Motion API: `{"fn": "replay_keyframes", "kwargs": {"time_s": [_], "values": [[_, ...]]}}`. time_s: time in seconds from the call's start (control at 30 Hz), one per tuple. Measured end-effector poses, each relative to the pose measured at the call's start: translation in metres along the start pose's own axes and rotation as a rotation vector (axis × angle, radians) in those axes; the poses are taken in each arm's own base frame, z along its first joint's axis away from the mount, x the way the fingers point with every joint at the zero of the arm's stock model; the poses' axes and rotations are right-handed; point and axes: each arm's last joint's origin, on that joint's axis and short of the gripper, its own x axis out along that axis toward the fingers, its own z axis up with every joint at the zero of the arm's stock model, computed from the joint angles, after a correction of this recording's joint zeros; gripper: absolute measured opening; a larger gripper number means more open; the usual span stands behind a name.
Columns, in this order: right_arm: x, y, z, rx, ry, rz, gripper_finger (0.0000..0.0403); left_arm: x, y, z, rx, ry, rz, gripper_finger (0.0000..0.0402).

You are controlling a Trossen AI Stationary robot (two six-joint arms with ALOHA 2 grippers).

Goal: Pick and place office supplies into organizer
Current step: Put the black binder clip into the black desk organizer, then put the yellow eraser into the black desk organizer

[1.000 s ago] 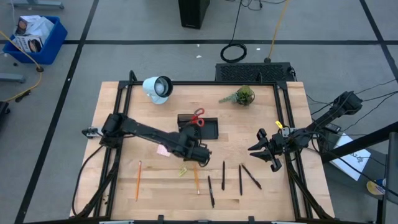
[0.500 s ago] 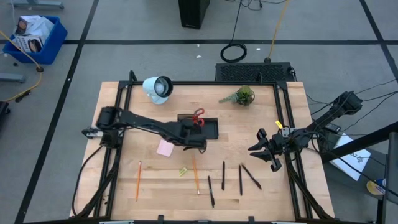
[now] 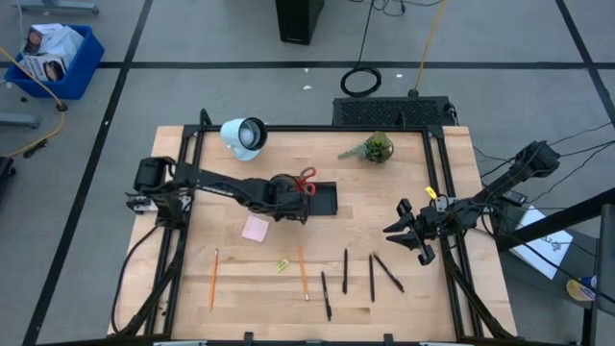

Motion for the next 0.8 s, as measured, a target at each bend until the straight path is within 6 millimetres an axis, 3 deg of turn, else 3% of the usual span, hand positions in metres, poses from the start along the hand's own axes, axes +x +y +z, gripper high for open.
{"fn": "replay_keyframes", "kwargs": {"time_s": [0.47,0.6,0.8], "values": [[0.000,0.000,0.000,0.000,0.001,0.000,0.0089,0.004,0.002,0.019,-0.006,0.034,-0.031,0.0171],[0.000,0.000,0.000,-0.001,0.001,0.000,0.0089,0.004,0.001,0.022,0.003,0.043,-0.055,0.0198],[0.000,0.000,0.000,0.000,0.001,0.000,0.0089,0.004,0.001,0.025,0.007,0.045,-0.068,0.0268]]}}
